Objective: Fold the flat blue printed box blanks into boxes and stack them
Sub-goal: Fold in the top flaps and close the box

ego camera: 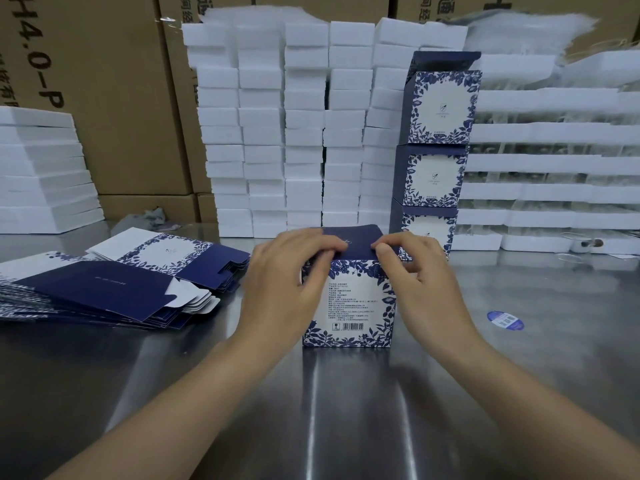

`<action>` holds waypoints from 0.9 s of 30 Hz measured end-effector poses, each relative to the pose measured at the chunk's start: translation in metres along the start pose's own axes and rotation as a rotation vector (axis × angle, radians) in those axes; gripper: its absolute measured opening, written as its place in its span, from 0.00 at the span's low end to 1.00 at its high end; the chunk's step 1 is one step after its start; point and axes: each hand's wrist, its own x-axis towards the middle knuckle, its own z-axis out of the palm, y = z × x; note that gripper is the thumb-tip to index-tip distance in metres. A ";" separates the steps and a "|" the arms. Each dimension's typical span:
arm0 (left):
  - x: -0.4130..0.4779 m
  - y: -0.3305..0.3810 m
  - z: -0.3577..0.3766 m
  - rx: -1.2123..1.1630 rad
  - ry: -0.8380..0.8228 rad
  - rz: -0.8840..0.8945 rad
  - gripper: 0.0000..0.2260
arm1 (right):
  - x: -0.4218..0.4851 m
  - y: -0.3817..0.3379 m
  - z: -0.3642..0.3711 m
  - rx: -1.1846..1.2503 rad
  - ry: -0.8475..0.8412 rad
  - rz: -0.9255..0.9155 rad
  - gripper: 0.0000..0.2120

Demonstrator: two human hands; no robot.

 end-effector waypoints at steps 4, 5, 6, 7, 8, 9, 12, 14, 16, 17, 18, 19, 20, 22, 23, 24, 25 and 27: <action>-0.004 0.003 0.006 0.030 -0.046 -0.012 0.07 | 0.003 0.000 -0.006 -0.068 -0.032 -0.091 0.06; -0.004 0.003 0.007 0.014 -0.038 -0.027 0.07 | 0.003 -0.001 -0.008 -0.091 -0.041 -0.129 0.06; -0.003 0.003 0.008 -0.004 -0.026 -0.037 0.06 | 0.003 -0.001 -0.010 -0.114 -0.051 -0.170 0.06; -0.003 0.003 0.010 -0.016 -0.013 -0.042 0.05 | 0.003 -0.001 -0.012 -0.134 -0.066 -0.220 0.05; -0.002 0.003 0.011 -0.024 -0.001 -0.044 0.05 | 0.002 0.000 -0.014 -0.151 -0.088 -0.271 0.04; -0.002 0.003 0.012 -0.032 0.007 -0.047 0.04 | 0.002 0.001 -0.015 -0.164 -0.113 -0.311 0.04; -0.002 0.003 0.014 -0.041 0.024 -0.051 0.04 | 0.001 0.005 -0.015 -0.158 -0.130 -0.338 0.07; -0.002 0.003 0.016 -0.027 0.031 -0.045 0.04 | 0.001 0.006 -0.012 -0.144 -0.109 -0.342 0.06; -0.002 0.001 0.015 -0.027 0.027 -0.039 0.04 | 0.002 0.006 -0.012 -0.108 -0.103 -0.318 0.06; -0.001 -0.001 0.014 -0.032 0.018 -0.032 0.04 | 0.002 0.006 -0.013 -0.076 -0.113 -0.286 0.07; -0.001 -0.003 0.012 -0.039 0.006 -0.023 0.05 | 0.003 0.006 -0.016 -0.041 -0.124 -0.250 0.07; -0.001 -0.005 0.010 -0.044 -0.005 -0.016 0.06 | 0.004 0.007 -0.018 -0.010 -0.137 -0.219 0.07; -0.001 -0.007 0.009 -0.050 -0.013 -0.015 0.07 | 0.005 0.007 -0.020 0.013 -0.147 -0.200 0.07; -0.001 -0.006 0.009 -0.072 -0.009 -0.030 0.07 | 0.006 0.008 -0.019 0.028 -0.143 -0.199 0.06; -0.001 -0.005 0.010 -0.083 -0.003 -0.040 0.06 | 0.006 0.008 -0.018 0.025 -0.133 -0.209 0.06; -0.001 -0.004 0.011 -0.090 -0.002 -0.047 0.05 | 0.005 0.008 -0.017 0.027 -0.125 -0.214 0.06; -0.001 -0.003 0.012 -0.095 -0.007 -0.054 0.05 | 0.006 0.008 -0.016 0.037 -0.127 -0.213 0.05; 0.000 -0.005 0.010 -0.134 -0.030 -0.071 0.06 | 0.008 0.010 -0.017 0.069 -0.154 -0.197 0.06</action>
